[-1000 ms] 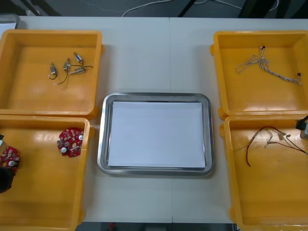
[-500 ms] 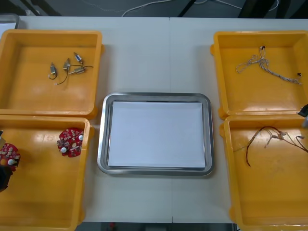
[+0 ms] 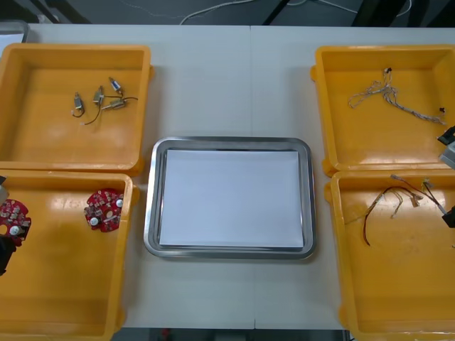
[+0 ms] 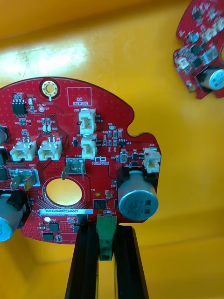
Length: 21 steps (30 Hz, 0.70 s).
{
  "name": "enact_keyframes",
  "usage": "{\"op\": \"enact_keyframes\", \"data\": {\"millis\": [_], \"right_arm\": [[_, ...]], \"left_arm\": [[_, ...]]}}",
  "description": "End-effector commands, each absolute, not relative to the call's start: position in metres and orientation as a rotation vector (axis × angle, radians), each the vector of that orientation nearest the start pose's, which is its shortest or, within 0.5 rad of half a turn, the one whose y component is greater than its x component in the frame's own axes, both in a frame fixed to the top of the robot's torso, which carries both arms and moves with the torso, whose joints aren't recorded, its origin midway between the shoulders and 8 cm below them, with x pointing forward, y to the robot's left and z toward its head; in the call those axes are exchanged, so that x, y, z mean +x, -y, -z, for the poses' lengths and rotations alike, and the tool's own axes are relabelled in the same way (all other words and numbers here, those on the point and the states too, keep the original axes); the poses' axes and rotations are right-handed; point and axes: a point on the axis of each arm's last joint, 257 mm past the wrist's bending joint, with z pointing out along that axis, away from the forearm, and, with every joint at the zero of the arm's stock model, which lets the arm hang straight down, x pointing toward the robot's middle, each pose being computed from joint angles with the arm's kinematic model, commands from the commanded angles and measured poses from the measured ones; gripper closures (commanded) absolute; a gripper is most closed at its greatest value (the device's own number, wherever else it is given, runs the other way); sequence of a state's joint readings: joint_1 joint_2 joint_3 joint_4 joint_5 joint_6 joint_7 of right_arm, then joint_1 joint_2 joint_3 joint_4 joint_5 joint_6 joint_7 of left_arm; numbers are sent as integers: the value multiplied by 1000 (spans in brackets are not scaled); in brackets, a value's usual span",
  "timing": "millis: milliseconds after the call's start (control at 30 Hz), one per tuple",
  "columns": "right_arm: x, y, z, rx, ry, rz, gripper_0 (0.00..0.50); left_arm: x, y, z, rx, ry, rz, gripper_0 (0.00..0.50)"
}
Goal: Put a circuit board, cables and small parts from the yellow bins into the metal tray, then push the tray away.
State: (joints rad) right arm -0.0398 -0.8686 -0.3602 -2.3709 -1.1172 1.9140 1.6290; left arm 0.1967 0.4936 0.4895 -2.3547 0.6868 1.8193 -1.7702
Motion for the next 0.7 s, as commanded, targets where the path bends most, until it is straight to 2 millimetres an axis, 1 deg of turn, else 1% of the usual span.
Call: {"op": "enact_keyframes", "data": {"millis": [33,100,200,333,433,533,567,600,700], "right_arm": [[325,321,143,-694,-2585,1,500],[325,320,142,-690,-2583,-1,500],[324,318,142,-684,-2583,-6,500],[325,317,141,-672,-2582,-13,500],[324,316,142,-668,-2585,-18,500],[324,316,142,-668,-2585,-18,500],[324,316,142,-668,-2585,-18,500],[324,316,142,-668,-2585,-18,500],[324,316,142,-668,-2585,-18,500]], "left_arm": [[305,-382,206,44,-2644,-82,500],[315,-374,193,32,-2609,-77,500],[326,-362,180,13,-2573,-58,500],[337,-345,170,-1,-2551,-10,500],[343,-334,164,6,-2548,15,500],[348,-320,154,9,-2542,67,500],[348,-320,154,9,-2542,67,500],[349,-311,149,10,-2543,102,500],[347,-300,146,5,-2558,145,500]]}}
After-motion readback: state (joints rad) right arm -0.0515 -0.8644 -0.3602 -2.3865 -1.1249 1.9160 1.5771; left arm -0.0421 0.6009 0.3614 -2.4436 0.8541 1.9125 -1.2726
